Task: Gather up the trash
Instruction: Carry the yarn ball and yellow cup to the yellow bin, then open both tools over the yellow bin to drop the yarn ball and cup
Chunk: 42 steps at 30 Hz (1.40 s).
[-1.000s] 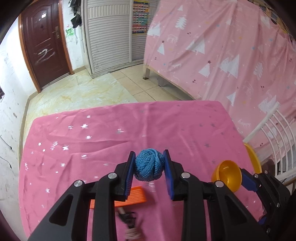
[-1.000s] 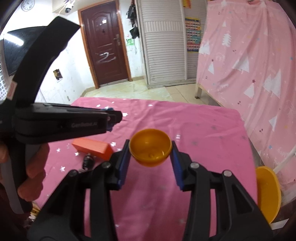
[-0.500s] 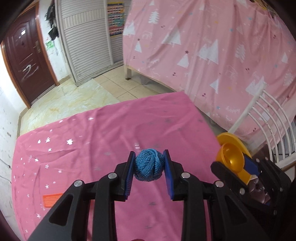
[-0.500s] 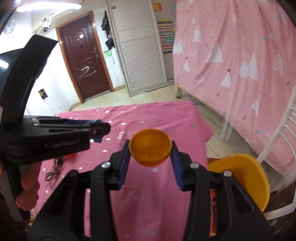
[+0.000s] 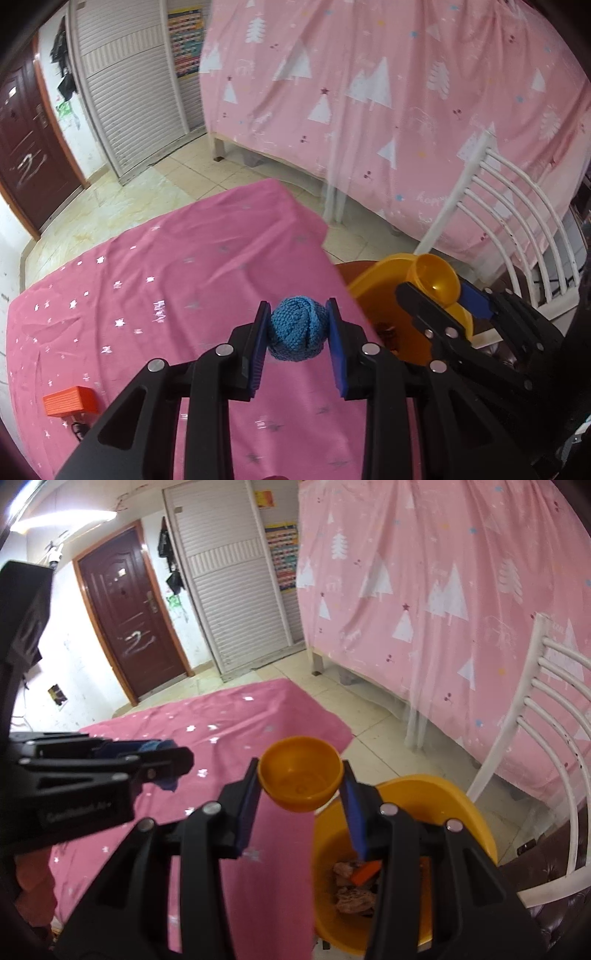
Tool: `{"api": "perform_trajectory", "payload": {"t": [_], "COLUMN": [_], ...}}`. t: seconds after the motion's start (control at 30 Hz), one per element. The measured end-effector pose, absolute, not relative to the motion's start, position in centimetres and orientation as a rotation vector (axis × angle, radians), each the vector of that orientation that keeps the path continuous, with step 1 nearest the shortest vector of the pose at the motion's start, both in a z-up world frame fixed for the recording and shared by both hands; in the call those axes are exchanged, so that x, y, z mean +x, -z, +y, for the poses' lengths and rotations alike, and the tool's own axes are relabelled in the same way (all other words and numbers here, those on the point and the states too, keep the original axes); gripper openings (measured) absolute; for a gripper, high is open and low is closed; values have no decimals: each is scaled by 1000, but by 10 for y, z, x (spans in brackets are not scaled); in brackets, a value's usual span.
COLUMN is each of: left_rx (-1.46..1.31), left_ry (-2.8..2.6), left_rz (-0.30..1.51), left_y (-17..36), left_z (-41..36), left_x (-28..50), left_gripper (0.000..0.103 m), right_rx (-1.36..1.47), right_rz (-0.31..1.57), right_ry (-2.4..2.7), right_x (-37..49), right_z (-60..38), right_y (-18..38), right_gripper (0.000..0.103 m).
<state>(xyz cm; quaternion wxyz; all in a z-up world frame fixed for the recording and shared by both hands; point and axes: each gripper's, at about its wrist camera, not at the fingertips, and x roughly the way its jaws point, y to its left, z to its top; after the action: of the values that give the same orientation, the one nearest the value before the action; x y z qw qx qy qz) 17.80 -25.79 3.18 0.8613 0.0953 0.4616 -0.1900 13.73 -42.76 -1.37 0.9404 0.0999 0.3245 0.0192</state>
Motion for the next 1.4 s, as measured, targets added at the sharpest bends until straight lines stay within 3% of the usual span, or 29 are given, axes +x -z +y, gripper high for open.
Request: {"api": "perform_trajectory", "payload": {"t": [0.33, 0.9, 0.93, 1.07, 1.13, 1.23, 1.33, 1.4], "left_rx": [246, 272, 271, 271, 248, 247, 267, 258], "left_ry": [496, 507, 502, 484, 507, 512, 478, 481], "left_rz": [974, 1054, 1056, 1053, 1059, 1048, 1019, 1015], "left_y": [-16, 30, 31, 32, 32, 30, 26, 23], "left_z": [-319, -358, -358, -356, -353, -351, -347, -344], "left_x": [170, 181, 182, 184, 186, 183, 180, 180], "left_gripper": [24, 25, 27, 53, 56, 57, 72, 76], "right_rx": [261, 310, 312, 323, 328, 332, 335, 331], "right_rz": [705, 770, 778, 791, 795, 796, 801, 803], "right_ry": [75, 164, 168, 183, 186, 192, 193, 188], "right_x": [139, 146, 147, 149, 149, 149, 149, 150], "right_z": [-477, -514, -514, -517, -519, -519, -519, -517], "right_y": [41, 74, 76, 81, 84, 85, 87, 88], "right_gripper": [40, 40, 40, 40, 42, 56, 57, 61]}}
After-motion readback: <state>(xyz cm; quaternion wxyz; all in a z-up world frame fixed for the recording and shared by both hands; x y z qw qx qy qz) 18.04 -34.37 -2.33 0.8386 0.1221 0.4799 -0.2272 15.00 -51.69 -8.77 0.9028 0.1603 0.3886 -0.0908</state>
